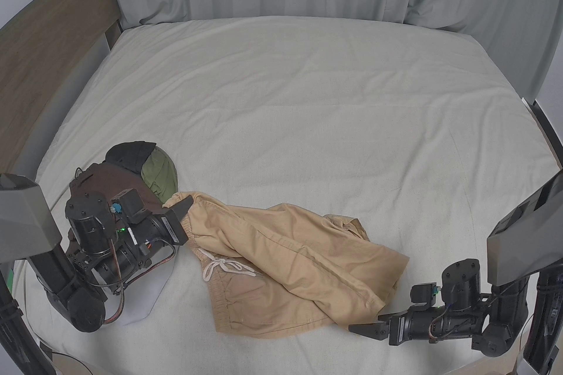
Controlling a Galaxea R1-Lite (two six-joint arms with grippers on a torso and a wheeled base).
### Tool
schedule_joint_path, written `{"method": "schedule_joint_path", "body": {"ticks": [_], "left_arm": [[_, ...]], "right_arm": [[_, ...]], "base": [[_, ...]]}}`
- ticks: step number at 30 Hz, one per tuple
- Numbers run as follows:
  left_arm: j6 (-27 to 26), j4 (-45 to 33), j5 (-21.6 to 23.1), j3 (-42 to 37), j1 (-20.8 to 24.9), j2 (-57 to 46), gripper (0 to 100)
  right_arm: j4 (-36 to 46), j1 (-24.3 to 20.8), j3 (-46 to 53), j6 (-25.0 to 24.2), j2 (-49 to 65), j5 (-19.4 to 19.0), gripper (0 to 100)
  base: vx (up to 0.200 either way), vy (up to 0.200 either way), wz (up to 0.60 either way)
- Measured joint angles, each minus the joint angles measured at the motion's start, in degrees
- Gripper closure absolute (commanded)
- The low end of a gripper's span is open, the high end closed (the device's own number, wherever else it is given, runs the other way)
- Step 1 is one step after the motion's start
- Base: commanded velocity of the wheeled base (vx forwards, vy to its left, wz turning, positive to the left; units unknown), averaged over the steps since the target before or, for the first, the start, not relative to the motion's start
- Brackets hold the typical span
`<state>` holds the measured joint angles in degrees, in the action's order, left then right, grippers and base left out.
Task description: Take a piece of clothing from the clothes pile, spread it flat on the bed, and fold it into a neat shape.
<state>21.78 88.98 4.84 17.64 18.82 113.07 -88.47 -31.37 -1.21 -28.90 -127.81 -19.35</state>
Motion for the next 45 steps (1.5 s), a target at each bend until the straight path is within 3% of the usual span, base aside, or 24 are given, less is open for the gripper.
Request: {"method": "schedule_joint_path", "body": {"ticks": [16,17,21,31,45], "left_arm": [[0.0,0.0,0.0,0.0,0.0,0.0,100],[0.0,0.0,0.0,0.0,0.0,0.0,100],[0.0,0.0,0.0,0.0,0.0,0.0,100],[0.0,0.0,0.0,-0.1,0.1,0.1,100],[0.0,0.0,0.0,0.1,0.0,0.2,100]], "right_arm": [[-0.1,1.4,-4.7,-0.1,1.8,0.4,0],[-0.1,1.5,-4.7,0.0,1.9,0.9,100],[-0.1,1.5,-5.4,0.0,2.0,2.7,100],[-0.1,3.6,-7.5,0.1,3.4,2.9,100],[0.1,12.5,-10.0,0.8,12.0,0.0,100]], "base": [[0.000,0.000,0.00],[0.000,0.000,0.00],[0.000,0.000,0.00],[0.000,0.000,0.00],[0.000,0.000,0.00]]}}
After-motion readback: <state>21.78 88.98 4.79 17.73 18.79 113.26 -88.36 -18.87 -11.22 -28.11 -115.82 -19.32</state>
